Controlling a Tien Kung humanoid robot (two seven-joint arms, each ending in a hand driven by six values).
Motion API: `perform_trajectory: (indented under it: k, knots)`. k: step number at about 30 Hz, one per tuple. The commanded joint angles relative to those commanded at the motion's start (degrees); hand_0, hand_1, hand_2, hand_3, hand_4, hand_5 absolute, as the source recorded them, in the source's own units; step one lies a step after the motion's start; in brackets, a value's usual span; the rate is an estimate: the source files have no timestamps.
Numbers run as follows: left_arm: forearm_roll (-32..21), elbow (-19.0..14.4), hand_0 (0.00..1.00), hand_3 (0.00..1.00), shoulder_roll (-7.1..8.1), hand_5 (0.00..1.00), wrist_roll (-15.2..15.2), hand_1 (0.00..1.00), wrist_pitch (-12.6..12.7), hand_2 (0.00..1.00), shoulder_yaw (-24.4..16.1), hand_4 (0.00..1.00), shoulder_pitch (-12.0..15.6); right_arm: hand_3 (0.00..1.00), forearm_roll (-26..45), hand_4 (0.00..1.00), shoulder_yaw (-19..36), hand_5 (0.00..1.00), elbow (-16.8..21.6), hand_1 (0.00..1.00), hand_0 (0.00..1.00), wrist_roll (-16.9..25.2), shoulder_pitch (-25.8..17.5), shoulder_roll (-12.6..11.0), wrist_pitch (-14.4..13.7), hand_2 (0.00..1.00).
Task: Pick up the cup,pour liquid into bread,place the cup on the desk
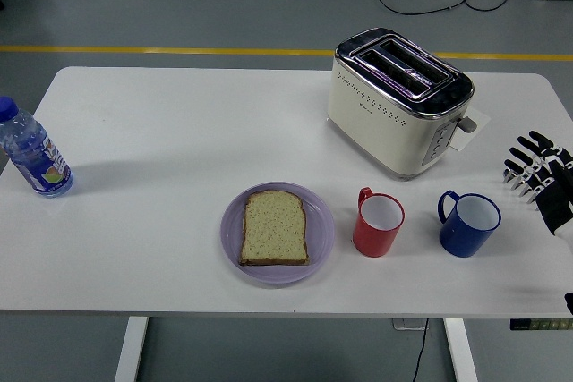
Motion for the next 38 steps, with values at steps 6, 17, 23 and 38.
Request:
perform_trajectory:
  k: [6,17,23,38]
  knots:
    - [0.0,0.0,0.645,0.52,0.0,0.851,0.0,0.66,0.0,0.677,0.0,0.247,0.0,0.622,0.0,0.589,0.2,0.269,-0.1,0.662,0.712,0.3,-0.1,0.1,-0.2,0.685]
    - [0.0,0.0,0.644,0.521,0.0,0.854,0.0,0.661,0.0,0.676,0.0,0.247,0.0,0.617,0.5,0.602,0.5,0.263,-0.2,0.656,0.704,1.1,-0.1,0.3,-1.3,0.679]
    - [0.0,0.0,0.644,0.521,0.0,0.852,0.0,0.661,0.0,0.677,0.0,0.246,0.0,0.618,0.5,0.604,0.6,0.264,-0.3,0.651,0.703,1.2,-0.2,0.3,-1.6,0.679]
    - [-0.2,0.0,0.644,0.521,0.0,0.856,0.0,0.662,0.0,0.678,0.5,0.243,0.4,0.617,0.7,0.605,0.7,0.264,-0.6,0.646,0.696,1.6,-0.4,0.4,-2.7,0.676]
